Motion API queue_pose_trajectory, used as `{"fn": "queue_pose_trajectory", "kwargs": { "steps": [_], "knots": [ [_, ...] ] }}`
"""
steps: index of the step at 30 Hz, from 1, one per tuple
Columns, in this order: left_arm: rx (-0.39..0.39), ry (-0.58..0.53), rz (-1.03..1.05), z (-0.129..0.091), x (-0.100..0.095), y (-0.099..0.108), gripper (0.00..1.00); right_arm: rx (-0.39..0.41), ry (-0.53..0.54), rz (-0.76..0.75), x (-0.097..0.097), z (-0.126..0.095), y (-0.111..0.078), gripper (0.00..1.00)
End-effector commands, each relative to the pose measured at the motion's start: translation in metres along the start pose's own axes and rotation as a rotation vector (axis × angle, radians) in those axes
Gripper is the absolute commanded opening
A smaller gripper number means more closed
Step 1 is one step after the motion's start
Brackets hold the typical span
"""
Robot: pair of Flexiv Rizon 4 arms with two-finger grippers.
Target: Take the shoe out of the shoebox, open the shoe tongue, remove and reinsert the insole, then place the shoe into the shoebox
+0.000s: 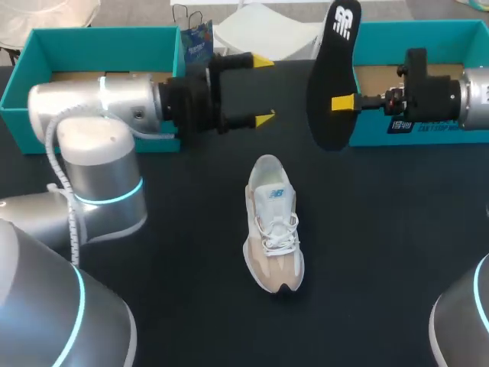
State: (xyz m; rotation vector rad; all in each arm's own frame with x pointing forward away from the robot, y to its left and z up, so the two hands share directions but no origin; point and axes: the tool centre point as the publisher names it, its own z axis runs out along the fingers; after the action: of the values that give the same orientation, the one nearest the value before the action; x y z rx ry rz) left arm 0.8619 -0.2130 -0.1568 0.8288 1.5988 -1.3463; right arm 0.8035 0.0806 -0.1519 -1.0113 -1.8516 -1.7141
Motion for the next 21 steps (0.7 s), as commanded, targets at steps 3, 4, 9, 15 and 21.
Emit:
{"fn": "queue_pose_trajectory", "kwargs": {
  "steps": [3,4,9,15,21],
  "knots": [
    [-0.128,0.119,-0.233,-0.017,0.003,0.004,1.00,-0.029,0.081,-0.169,-0.006,0.012,0.009,0.00],
    [-0.128,0.119,-0.233,-0.017,0.003,0.004,1.00,-0.029,0.081,-0.169,-0.006,0.012,0.009,0.00],
    [-0.128,0.119,-0.233,-0.017,0.003,0.004,1.00,-0.029,0.081,-0.169,-0.006,0.012,0.009,0.00],
    [-0.128,0.119,-0.233,-0.017,0.003,0.004,1.00,-0.029,0.081,-0.169,-0.006,0.012,0.009,0.00],
    [-0.131,0.211,-0.390,-0.033,0.019,0.007,1.00,-0.008,0.088,-0.202,-0.012,0.019,0.008,0.00]
  ]
}}
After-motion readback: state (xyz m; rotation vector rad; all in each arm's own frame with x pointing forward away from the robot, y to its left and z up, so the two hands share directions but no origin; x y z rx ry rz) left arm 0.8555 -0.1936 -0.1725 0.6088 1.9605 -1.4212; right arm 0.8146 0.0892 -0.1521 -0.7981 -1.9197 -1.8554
